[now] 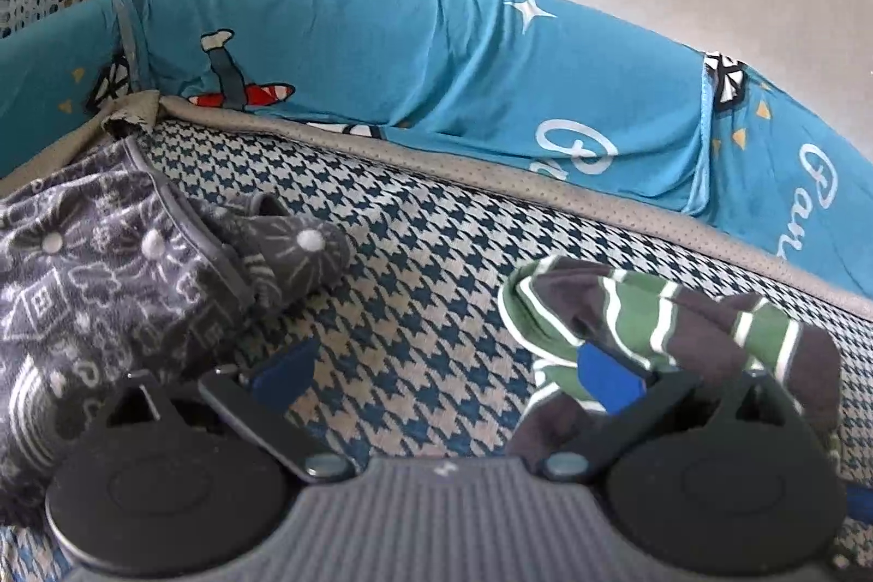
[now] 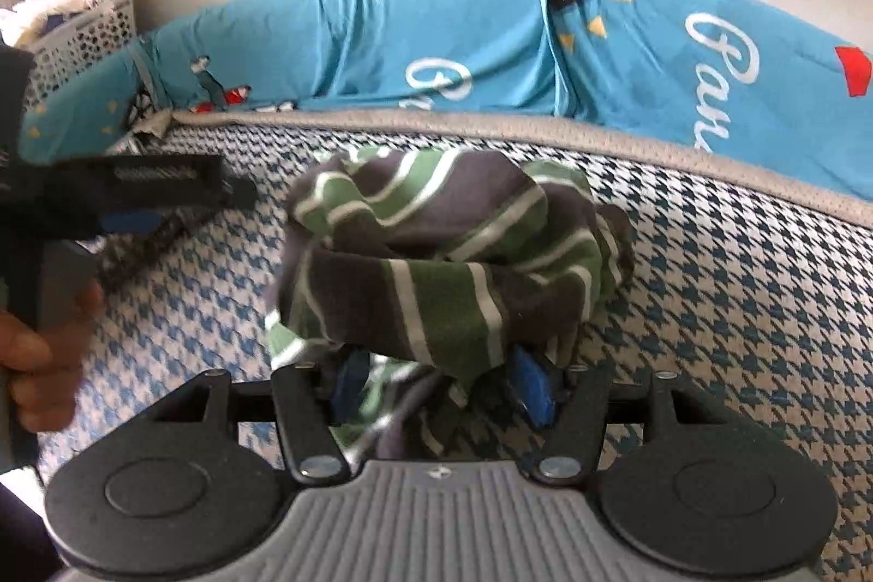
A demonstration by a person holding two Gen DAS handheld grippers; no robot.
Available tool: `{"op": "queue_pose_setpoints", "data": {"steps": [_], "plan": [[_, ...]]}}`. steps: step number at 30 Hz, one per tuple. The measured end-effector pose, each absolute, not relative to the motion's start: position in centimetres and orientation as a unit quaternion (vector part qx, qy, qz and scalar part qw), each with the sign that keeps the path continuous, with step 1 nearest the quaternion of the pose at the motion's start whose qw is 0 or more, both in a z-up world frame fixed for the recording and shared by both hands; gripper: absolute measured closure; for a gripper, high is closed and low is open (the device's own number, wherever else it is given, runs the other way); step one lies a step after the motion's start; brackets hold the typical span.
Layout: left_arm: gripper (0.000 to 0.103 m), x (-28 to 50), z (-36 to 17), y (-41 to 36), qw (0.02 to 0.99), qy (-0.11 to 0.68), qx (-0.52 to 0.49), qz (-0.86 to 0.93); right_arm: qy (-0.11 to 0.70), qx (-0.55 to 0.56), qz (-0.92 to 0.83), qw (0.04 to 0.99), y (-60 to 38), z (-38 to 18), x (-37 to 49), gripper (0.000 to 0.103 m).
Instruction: Fold clothes
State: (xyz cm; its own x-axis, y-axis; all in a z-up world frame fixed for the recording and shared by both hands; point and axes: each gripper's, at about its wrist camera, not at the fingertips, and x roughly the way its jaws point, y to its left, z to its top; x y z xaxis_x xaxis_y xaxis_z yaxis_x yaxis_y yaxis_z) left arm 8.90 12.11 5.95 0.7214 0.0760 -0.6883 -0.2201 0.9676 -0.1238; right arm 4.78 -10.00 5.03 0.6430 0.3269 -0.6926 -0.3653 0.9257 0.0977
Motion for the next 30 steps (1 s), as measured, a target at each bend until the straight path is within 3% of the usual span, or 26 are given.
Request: {"op": "queue_pose_setpoints", "data": {"steps": [11,20,24,30], "plan": [[0.000,9.4,6.0,12.3,0.922,0.360,-0.098,0.104,0.359,0.008,0.230,0.904,-9.6,6.6,4.5,0.033],[0.000,9.7,4.9,11.1,0.916,0.382,-0.070,0.095,0.388,-0.018,0.161,0.907,-7.1,2.5,7.0,0.034],[0.000,9.7,4.8,10.7,0.916,0.385,-0.064,0.090,0.380,-0.023,0.122,0.917,-7.6,2.2,7.3,0.057],[0.000,9.6,4.9,10.2,0.918,0.382,-0.052,0.092,0.368,-0.011,0.057,0.928,-9.4,2.7,7.6,0.070]]}}
